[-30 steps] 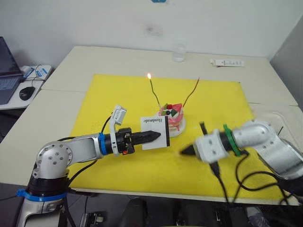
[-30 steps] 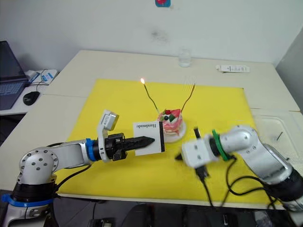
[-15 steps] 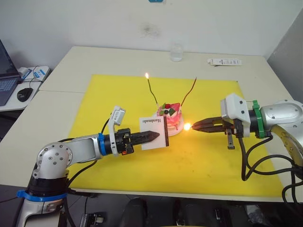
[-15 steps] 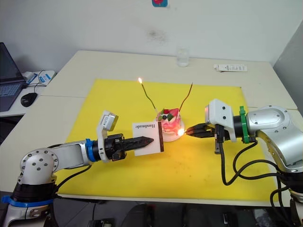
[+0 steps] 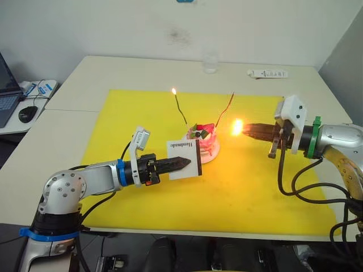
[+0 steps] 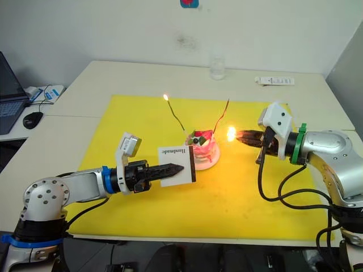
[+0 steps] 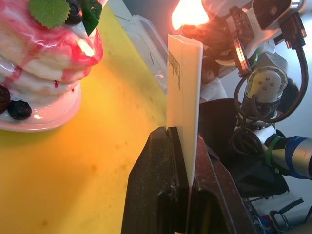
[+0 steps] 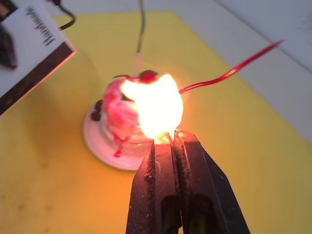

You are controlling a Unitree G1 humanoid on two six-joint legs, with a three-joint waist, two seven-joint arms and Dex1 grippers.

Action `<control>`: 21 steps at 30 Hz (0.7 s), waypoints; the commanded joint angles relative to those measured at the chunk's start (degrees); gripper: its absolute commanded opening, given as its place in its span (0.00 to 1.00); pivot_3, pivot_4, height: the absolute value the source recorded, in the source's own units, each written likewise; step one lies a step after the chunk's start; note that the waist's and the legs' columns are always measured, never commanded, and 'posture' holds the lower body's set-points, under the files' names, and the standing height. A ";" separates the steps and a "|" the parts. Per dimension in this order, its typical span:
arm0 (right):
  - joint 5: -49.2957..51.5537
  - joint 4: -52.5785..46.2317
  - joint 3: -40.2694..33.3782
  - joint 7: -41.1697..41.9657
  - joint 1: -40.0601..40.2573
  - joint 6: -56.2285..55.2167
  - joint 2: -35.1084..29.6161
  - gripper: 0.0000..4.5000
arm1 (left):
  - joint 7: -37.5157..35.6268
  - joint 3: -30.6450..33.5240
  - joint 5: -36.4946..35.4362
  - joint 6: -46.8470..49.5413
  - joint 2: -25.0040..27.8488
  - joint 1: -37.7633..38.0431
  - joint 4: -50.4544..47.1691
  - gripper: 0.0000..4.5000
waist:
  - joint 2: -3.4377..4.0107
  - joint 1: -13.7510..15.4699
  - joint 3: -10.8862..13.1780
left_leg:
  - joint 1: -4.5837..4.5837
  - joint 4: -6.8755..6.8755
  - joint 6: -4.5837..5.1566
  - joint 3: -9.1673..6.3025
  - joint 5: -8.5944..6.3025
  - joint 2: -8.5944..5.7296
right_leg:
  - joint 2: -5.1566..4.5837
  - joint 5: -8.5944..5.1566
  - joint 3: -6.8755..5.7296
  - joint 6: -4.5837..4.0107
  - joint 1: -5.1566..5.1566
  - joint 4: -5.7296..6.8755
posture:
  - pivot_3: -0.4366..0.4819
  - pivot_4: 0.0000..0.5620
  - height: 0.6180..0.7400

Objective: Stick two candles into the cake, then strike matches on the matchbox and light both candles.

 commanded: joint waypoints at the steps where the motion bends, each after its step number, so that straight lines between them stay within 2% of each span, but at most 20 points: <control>1: -0.91 0.72 -2.01 -4.28 -1.80 0.35 1.60 0.00 | -0.49 1.30 -1.57 -0.02 0.53 0.05 -1.84 0.00 | 0.00 -0.03 0.00 | 0.00 0.00 -0.01 0.00 0.01 0.00 | 0.00 0.00 0.00 -0.01 0.00 0.00 | 0.48 0.27 1.00; 21: -5.93 8.30 1.13 -8.03 -10.45 -4.53 8.34 0.00 | -0.40 1.22 -2.24 -0.08 0.87 0.61 -2.98 0.00 | 0.00 -0.14 0.00 | -0.02 0.00 0.00 0.05 0.00 0.00 | 0.01 0.04 0.03 -0.07 -0.01 -0.03 | 0.48 0.27 1.00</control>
